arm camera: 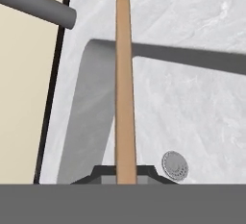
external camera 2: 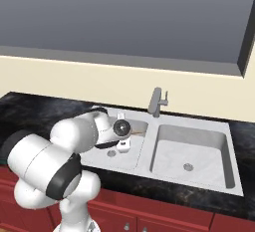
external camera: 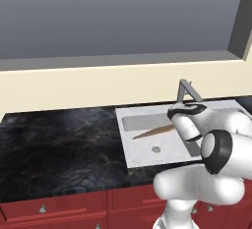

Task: Move the cutting board and knife to the sink. Then move spray from the cabinet to the counter.

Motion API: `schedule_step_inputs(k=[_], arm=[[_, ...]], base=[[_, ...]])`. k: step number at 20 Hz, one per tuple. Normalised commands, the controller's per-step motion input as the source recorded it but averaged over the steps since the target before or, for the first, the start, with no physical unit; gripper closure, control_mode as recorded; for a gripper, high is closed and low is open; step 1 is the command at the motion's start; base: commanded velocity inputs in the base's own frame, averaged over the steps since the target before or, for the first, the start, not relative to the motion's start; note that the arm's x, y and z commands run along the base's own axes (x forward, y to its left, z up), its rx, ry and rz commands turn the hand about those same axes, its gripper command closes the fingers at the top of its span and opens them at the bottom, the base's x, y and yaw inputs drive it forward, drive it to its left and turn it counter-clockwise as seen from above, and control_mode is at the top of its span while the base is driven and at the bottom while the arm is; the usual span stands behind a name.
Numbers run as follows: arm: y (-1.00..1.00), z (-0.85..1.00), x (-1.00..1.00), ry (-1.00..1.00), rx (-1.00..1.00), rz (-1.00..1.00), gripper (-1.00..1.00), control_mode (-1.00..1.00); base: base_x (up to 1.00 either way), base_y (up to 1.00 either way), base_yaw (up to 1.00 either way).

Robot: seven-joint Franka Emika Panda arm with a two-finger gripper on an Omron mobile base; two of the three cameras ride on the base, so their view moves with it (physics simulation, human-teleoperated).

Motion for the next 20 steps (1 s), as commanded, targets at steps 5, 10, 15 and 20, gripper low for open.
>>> schedule_step_inputs(k=[5,10,15,20], arm=[[0.14,-0.46,0.01,0.01,0.00,0.00,1.00,-1.00],[0.27,-0.56,-0.01,0.03,-0.01,0.00,1.00,-1.00],[0.43,-0.55,-0.06,0.10,0.00,0.00,1.00,-1.00],[0.53,-0.56,-0.13,0.17,0.00,0.00,1.00,-1.00]], base=[[0.00,0.00,0.00],[0.00,0.00,0.00],[0.00,0.00,0.00],[0.00,0.00,0.00]])
